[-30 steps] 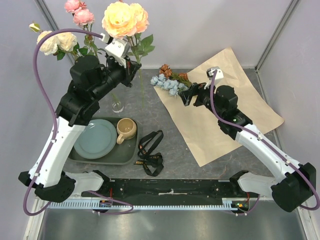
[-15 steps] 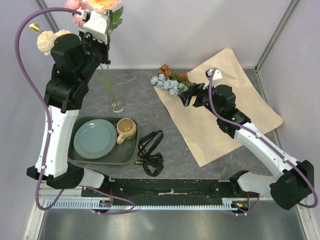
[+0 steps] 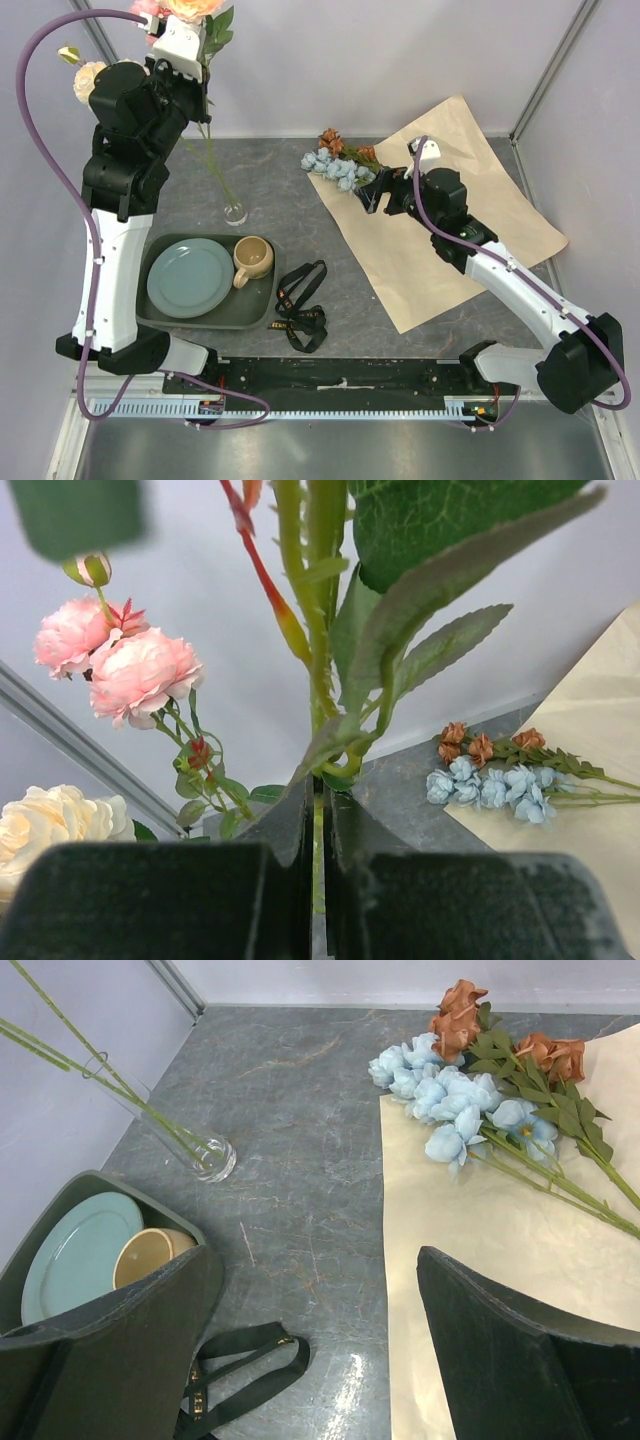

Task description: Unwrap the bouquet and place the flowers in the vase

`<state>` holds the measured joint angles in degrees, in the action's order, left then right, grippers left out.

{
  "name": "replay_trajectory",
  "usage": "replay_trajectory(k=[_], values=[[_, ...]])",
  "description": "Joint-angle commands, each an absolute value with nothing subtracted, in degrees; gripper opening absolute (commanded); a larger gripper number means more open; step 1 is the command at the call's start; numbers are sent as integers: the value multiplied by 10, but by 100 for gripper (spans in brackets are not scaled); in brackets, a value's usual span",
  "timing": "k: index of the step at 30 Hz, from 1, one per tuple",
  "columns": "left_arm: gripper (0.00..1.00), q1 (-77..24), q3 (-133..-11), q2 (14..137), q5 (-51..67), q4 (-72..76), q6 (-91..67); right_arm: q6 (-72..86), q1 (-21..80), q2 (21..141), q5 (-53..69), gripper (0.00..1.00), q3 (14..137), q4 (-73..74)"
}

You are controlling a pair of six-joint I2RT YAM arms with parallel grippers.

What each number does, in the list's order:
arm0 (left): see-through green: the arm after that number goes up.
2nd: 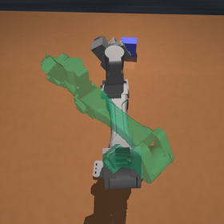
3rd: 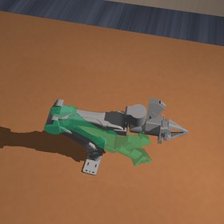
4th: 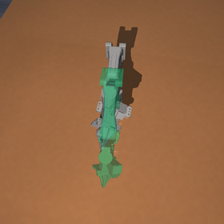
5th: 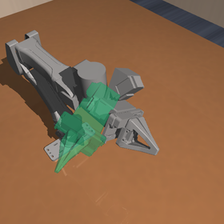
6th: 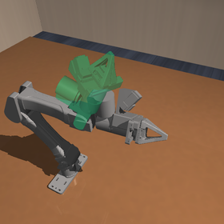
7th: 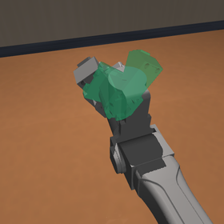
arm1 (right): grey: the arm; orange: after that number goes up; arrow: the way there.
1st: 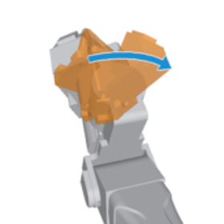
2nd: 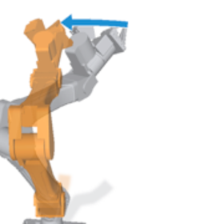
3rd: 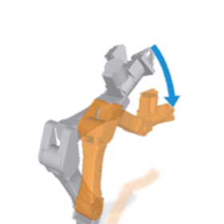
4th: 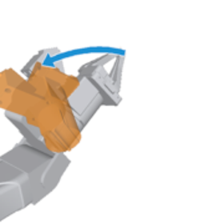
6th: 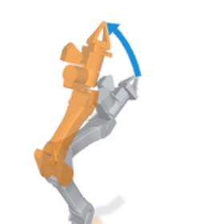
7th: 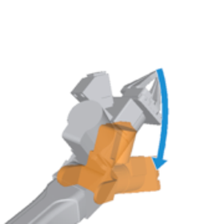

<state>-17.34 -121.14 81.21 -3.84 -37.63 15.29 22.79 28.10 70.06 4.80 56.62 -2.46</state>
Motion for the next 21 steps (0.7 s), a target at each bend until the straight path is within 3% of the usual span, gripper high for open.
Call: replay_trajectory(k=[1, 21], values=[[2, -164, -1231, 820, -24, -352, 128, 236, 277, 700, 56, 91, 567, -39], [2, -132, -1241, 820, 15, -338, 67, 243, 273, 714, 63, 92, 569, -40]])
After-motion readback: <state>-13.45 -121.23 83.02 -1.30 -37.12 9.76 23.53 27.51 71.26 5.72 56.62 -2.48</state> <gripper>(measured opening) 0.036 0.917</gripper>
